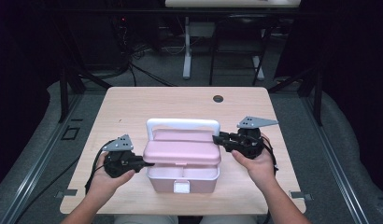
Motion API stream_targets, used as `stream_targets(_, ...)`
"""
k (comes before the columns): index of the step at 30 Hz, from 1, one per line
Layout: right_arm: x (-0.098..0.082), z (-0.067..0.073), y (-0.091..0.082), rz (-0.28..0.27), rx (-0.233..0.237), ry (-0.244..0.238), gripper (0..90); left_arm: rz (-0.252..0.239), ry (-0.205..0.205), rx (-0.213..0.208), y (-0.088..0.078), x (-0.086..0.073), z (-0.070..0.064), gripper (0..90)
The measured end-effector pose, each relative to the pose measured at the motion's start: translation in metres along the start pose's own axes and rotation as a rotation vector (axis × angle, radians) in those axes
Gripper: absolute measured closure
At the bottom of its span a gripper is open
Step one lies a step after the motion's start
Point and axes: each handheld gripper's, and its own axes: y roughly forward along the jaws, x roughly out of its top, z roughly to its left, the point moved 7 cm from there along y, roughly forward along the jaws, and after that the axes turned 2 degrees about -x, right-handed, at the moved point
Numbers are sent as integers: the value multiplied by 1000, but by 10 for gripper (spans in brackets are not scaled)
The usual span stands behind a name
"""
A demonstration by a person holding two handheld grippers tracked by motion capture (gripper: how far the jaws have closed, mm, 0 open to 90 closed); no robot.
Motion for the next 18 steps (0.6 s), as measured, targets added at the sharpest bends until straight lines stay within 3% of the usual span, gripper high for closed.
stream_targets(10,-4,-6,-14,-18,-27,19,699,-8,-7,4,-2,7,1,894)
stream_targets(18,-17,-8,-28,-41,-57,15,761,-9,4,17,-6,18,3,892)
